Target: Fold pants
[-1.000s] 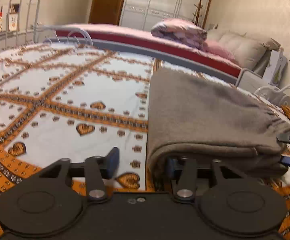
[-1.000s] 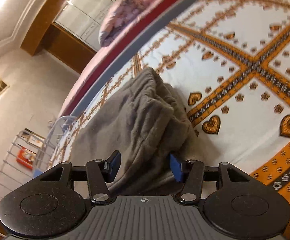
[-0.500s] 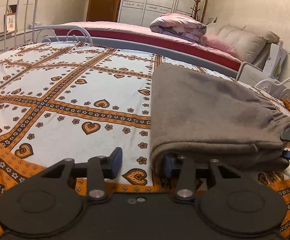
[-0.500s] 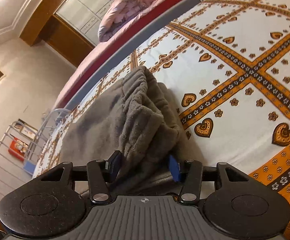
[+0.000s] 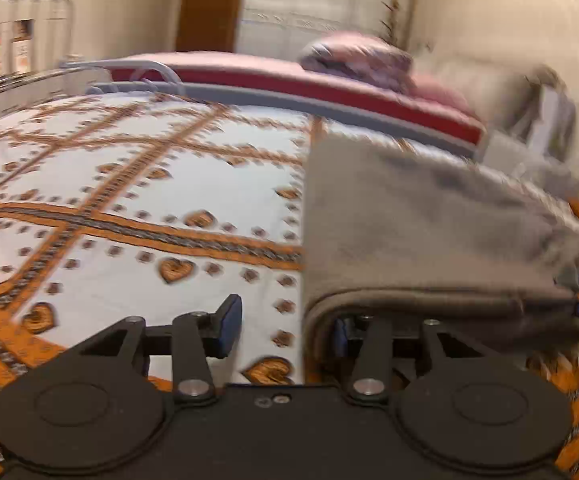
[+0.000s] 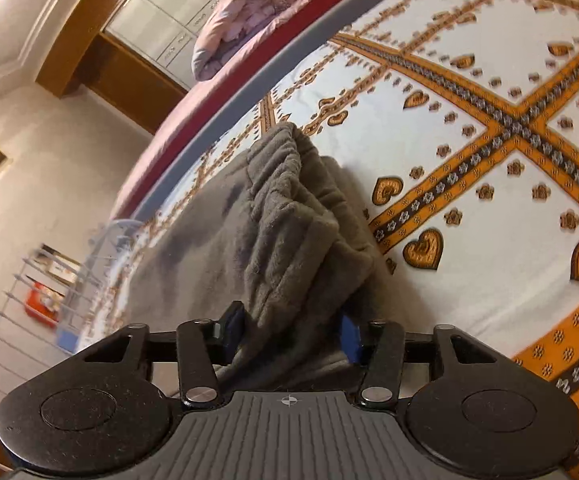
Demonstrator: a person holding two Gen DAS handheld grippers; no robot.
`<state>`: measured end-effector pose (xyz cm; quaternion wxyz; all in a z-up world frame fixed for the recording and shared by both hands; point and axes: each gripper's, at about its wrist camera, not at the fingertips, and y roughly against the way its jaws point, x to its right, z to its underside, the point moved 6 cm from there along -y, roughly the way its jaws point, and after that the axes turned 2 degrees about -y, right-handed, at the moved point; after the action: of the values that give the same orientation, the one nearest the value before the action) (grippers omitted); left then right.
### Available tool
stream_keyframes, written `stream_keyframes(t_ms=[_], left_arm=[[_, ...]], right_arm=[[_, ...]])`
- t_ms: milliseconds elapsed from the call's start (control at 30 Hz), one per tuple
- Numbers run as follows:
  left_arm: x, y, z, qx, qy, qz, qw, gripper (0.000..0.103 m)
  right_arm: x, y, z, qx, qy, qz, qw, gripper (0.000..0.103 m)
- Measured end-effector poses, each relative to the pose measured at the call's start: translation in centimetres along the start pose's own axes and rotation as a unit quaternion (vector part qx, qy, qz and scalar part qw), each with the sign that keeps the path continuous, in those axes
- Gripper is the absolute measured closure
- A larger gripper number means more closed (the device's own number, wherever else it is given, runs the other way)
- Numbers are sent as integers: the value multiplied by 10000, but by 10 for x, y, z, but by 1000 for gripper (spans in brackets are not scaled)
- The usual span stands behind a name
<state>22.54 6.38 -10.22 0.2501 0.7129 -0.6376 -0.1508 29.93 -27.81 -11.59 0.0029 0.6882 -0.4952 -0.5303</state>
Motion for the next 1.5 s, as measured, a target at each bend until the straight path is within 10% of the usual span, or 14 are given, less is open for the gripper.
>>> stream_keyframes(t_ms=[133,233,367,433,633,1167,1300,1500], left_arm=[[-6,-7,11,-332,6,189,9993,60],[-19,7,0,-580,-5,242,9980,35],[-58,30,-12,-615,337,-87,9975,45],[-80,34,-25,-442,867,-11,9953,45],[-44,0,-58,-572,732,1122,9893,38],[-1,-113,-59,-1614,648,2421,9545,37],[6,-131,-63,-1842,1019,2935,9325,37],[6,-128,-70,-1733,959,2888,9367,83]], right_arm=[[-7,9,5,154,381,1,9992,70],[11,7,6,-103,133,-50,9998,69],[15,40,-15,-3,161,243,9996,30],[17,54,-29,153,273,252,9992,28],[5,43,-60,26,660,-216,9976,12],[39,-48,-66,-1241,-59,-1170,9853,13],[37,-64,-73,-1353,-115,-1271,9826,18],[8,-70,-67,-1472,803,-895,9818,57]])
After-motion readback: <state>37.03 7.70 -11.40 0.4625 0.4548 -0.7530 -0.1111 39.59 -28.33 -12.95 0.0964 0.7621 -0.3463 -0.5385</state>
